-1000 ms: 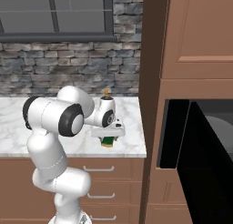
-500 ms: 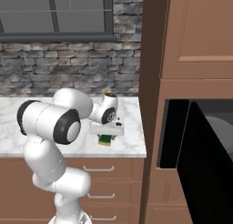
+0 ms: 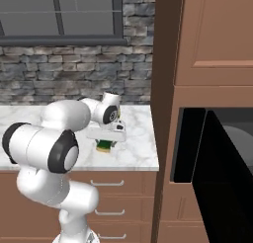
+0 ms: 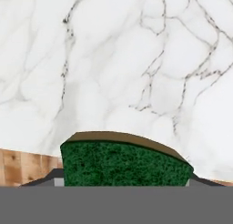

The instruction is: Place the sponge inside the microwave to prepare for sanitizing.

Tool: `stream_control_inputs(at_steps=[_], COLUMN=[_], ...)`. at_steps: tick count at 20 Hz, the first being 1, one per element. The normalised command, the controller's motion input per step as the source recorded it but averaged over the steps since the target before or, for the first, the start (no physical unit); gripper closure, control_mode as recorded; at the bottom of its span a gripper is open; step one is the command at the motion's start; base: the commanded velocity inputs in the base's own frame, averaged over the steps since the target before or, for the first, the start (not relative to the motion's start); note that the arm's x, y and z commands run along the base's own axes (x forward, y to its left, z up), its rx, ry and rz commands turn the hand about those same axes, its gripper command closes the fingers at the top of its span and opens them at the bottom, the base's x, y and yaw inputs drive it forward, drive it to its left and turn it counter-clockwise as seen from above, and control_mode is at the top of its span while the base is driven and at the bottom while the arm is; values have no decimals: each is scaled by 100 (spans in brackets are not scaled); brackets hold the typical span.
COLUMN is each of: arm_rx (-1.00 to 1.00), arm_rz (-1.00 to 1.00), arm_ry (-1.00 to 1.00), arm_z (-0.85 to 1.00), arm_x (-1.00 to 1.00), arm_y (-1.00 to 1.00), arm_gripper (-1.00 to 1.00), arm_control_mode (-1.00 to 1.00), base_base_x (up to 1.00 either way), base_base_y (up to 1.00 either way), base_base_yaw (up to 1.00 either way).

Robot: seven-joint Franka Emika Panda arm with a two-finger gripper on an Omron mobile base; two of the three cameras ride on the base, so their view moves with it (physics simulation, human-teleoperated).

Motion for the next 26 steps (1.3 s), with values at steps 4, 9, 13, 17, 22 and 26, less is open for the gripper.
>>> stream_control_inputs(at_steps=[4, 9, 13, 17, 22, 26], arm_rx=[0, 0, 0, 0, 0, 0], arm_rz=[0, -4, -2, -2, 0, 0], arm_ry=[-7, -17, -19, -16, -8, -10], arm_z=[53, 47, 42, 37, 27, 29], arm_x=[-42, -50, -54, -49, -35, -43], arm_y=[22, 18, 16, 16, 12, 9], arm_gripper=[100, 100, 100, 100, 100, 100], arm_control_mode=[-100, -100, -100, -100, -100, -100], base_base_x=[0, 0, 0, 0, 0, 0], base_base_y=[0, 0, 0, 0, 0, 0], base_base_yaw=[0, 0, 0, 0, 0, 0])
